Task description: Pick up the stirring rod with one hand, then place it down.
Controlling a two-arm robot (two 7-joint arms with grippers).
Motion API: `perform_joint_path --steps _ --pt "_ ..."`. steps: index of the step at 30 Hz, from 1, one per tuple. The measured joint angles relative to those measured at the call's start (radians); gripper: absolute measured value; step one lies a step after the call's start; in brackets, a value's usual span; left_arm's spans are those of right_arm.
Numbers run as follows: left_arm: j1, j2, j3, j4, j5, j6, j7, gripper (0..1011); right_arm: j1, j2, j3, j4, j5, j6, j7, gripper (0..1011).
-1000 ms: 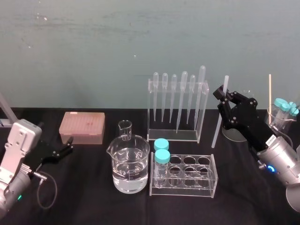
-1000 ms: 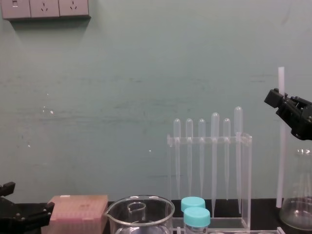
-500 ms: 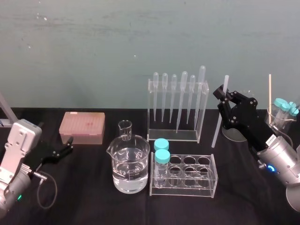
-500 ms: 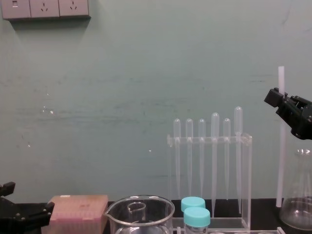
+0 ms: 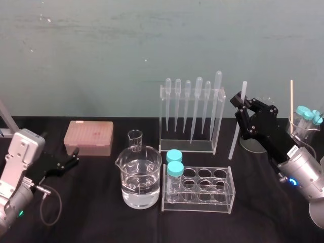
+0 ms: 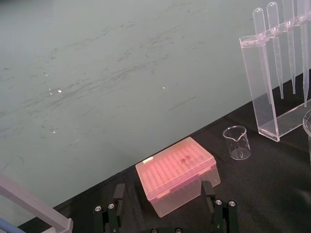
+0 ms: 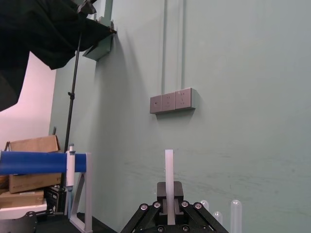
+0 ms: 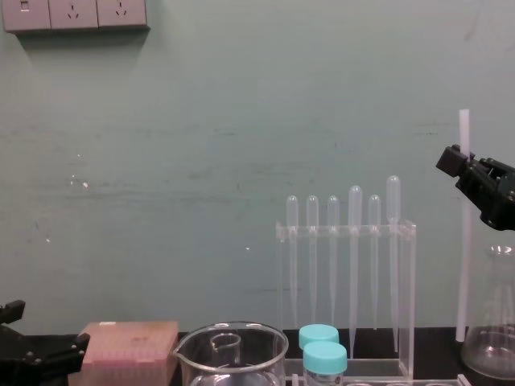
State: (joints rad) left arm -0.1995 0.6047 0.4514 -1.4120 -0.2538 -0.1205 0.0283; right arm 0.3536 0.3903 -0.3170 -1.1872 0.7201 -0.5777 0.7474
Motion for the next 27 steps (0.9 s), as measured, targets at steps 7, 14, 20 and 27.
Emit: perform_joint_path --steps 7,14,20,27 --pt "0.0 0.0 0.0 0.0 0.0 0.0 0.0 1000 0.0 0.0 0.0 0.0 0.0 0.0 0.0 70" --pt "0.0 0.0 0.0 0.0 0.0 0.0 0.0 1000 0.0 0.0 0.0 0.0 0.0 0.0 0.0 69" --pt "0.0 0.0 0.0 0.0 0.0 0.0 0.0 1000 0.0 0.0 0.0 0.0 0.0 0.0 0.0 69" --pt "0.0 0.0 0.0 0.0 0.0 0.0 0.0 1000 0.0 0.0 0.0 0.0 0.0 0.0 0.0 69"
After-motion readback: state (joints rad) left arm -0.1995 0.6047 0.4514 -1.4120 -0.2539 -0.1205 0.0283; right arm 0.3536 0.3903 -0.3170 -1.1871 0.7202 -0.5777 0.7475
